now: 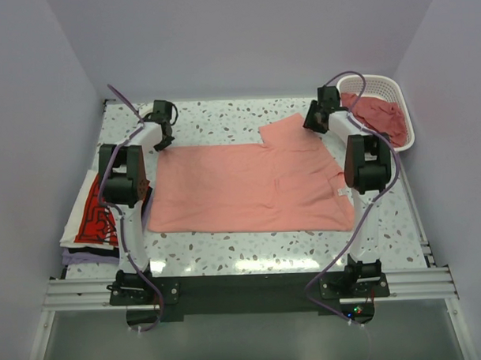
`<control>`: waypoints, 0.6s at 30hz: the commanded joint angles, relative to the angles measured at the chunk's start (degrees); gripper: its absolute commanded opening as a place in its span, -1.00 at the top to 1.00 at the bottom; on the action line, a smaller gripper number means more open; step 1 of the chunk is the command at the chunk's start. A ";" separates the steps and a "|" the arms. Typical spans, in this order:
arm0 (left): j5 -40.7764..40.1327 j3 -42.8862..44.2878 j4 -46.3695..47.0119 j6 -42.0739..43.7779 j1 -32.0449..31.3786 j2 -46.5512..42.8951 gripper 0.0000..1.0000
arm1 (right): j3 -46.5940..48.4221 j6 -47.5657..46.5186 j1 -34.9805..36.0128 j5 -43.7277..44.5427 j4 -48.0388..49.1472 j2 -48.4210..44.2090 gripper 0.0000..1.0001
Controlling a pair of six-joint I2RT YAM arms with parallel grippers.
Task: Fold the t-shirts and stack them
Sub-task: Fold the tshirt
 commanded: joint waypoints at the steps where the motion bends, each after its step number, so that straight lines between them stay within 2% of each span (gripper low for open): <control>1: 2.73 -1.59 -0.24 -1.09 -0.21 0.78 1.00 | 2.33 0.22 0.60 0.76 -2.04 1.40 0.19; 3: 2.99 -1.68 -0.24 -1.17 -0.21 0.78 1.00 | 3.64 0.48 0.95 0.23 -3.35 2.19 0.33; 6: 3.08 -1.77 -0.16 -1.17 -0.22 0.69 1.00 | 4.52 0.83 1.13 -0.65 -4.32 2.81 0.44; 8: 3.08 -1.68 -0.16 -1.00 -0.22 0.60 1.00 | 4.61 1.18 1.30 -1.35 -4.59 2.98 0.59; 9: 3.17 -1.68 -0.16 -1.00 -0.21 0.60 1.00 | 4.61 1.36 1.31 -1.44 -4.76 2.81 0.74; 12: 3.43 -1.59 -0.16 -0.91 -0.13 0.34 1.00 | 3.83 1.80 1.22 0.22 -4.94 1.50 0.95; 18: 3.61 -0.89 -0.42 -0.65 -0.13 -0.63 1.00 | 3.82 1.45 1.22 2.07 -5.73 -2.81 1.00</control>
